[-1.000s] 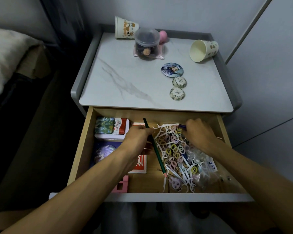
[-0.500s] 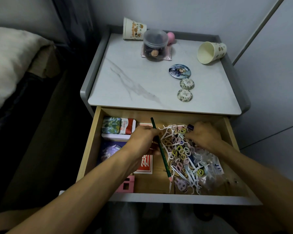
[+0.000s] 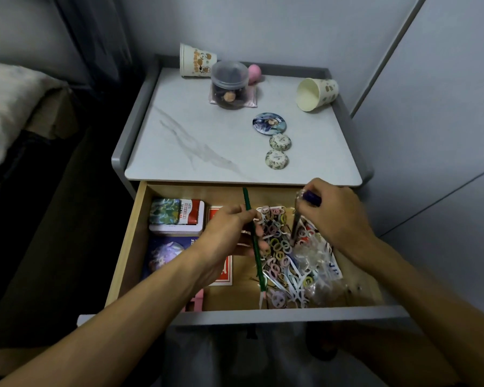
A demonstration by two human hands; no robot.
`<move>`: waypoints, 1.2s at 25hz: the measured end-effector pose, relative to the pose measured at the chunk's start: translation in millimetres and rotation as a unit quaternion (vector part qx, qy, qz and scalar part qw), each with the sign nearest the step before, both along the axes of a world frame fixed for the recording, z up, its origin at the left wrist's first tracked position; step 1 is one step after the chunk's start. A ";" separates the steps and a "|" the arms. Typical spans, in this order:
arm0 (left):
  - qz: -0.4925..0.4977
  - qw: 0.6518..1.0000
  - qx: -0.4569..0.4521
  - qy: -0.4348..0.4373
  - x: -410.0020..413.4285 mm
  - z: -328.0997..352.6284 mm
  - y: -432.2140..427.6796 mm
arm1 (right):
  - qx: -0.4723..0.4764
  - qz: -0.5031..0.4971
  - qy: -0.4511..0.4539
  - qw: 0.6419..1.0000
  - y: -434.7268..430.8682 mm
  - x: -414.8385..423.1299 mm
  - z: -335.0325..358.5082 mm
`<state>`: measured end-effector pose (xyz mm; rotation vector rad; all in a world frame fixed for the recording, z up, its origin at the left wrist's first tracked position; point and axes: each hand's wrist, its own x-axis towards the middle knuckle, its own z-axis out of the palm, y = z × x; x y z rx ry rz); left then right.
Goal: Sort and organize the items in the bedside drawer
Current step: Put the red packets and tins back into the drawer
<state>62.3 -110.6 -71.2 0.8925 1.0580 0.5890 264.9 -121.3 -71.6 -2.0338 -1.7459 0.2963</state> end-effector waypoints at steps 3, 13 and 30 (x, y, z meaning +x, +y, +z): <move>0.039 0.999 0.021 0.005 2.3 1.2 4.6 | 0.030 0.030 0.006 0.999 0.5 -4.4 12.9; -0.026 0.986 0.156 0.048 -11.5 18.8 3.3 | -0.035 0.082 0.268 0.959 19.2 -49.0 35.8; 0.091 0.991 0.029 -0.098 -43.8 11.8 11.8 | -0.183 0.074 0.468 0.861 39.6 -100.2 25.3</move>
